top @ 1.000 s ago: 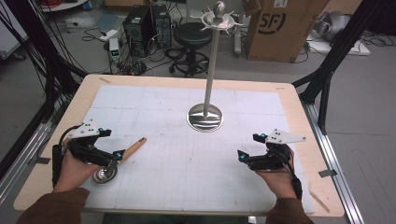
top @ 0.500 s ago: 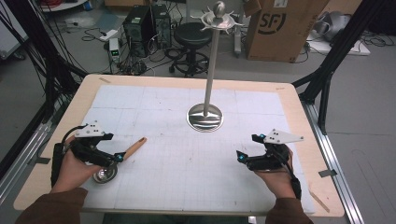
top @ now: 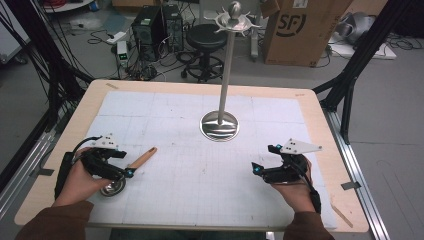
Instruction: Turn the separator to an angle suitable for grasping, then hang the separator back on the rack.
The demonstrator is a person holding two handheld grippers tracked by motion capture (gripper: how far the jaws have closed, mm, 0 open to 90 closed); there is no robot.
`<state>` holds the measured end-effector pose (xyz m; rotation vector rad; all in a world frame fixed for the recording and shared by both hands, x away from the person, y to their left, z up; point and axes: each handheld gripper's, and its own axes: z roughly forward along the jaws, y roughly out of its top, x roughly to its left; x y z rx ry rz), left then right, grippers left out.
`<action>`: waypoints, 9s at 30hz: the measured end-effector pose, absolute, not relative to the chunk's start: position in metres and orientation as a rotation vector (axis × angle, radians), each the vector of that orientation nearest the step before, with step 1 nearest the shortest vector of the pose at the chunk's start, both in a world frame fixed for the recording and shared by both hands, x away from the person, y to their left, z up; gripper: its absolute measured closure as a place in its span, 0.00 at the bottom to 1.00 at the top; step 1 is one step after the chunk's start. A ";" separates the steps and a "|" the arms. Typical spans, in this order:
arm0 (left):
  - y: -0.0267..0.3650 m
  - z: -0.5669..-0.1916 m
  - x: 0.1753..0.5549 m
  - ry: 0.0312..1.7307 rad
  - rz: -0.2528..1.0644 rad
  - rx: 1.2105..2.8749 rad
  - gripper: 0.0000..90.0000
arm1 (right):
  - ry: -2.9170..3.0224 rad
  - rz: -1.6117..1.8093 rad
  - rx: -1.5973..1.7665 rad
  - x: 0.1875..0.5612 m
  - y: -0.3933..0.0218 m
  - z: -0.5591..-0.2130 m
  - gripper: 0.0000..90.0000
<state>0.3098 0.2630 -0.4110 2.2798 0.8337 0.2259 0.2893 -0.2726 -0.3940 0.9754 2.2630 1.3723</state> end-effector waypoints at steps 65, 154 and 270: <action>0.243 -0.421 0.315 0.955 0.228 2.522 0.77 | 2.305 1.323 0.972 0.291 -0.267 -0.400 0.11; 0.216 -0.331 0.334 0.535 0.193 1.796 0.77 | 2.298 1.334 0.959 0.286 -0.271 -0.401 0.11; 0.105 -0.219 0.425 0.486 0.435 1.757 0.77 | 2.290 1.365 0.985 0.287 -0.281 -0.406 0.11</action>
